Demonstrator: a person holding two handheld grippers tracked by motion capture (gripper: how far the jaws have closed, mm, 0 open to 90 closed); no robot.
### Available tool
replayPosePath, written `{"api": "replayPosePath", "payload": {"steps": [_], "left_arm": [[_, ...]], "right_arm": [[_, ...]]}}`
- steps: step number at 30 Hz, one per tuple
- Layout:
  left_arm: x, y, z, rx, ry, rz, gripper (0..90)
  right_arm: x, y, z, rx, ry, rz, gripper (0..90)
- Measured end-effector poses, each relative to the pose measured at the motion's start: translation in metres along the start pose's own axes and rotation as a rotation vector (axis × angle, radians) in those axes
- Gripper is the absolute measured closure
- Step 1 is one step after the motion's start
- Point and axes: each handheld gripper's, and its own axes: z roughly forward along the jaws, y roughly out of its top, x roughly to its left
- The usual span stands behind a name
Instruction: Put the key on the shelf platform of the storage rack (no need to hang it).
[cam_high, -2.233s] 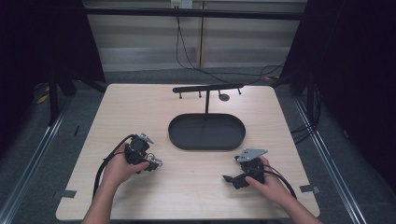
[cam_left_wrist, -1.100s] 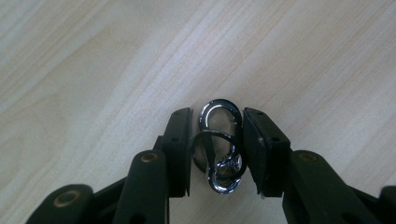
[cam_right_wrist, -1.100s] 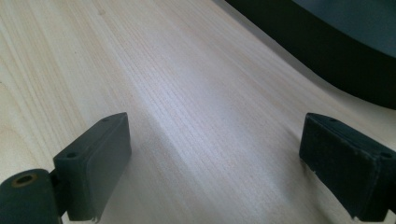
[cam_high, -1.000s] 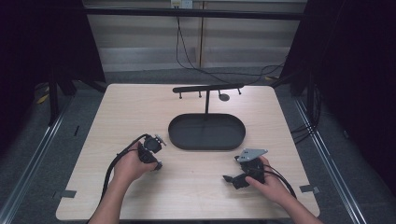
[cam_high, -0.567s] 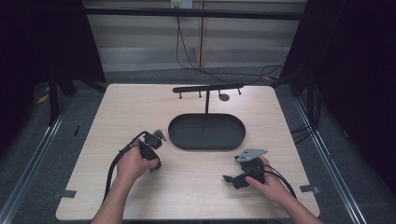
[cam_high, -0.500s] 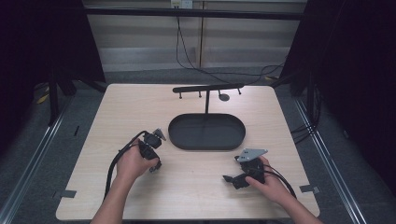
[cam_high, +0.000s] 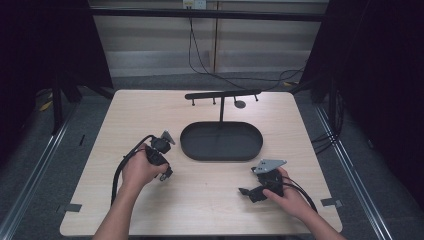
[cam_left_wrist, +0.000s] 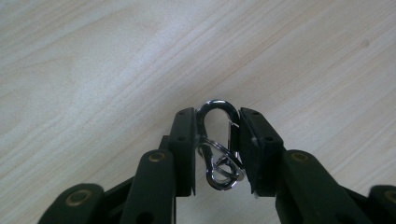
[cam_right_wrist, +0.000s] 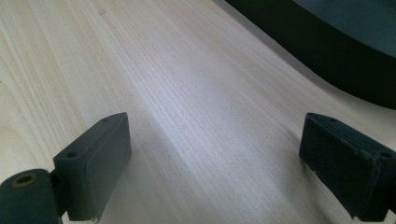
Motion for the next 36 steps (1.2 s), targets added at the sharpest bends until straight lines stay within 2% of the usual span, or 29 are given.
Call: {"api": "replayPosePath", "payload": {"steps": [12, 27, 36], "left_arm": [[0.0, 0.011, -0.015, -0.014, -0.033, -0.017, 67.7], [-0.003, 0.026, -0.031, -0.025, -0.034, -0.01, 67.7], [-0.007, 0.04, -0.034, -0.02, -0.037, -0.001, 67.7]], "right_arm": [[0.001, 0.0, 0.0, 0.001, -0.003, 0.006, 8.9], [0.001, 0.0, 0.0, 0.0, -0.006, 0.007, 8.9], [0.001, 0.0, 0.0, 0.0, -0.008, 0.011, 8.9]]}}
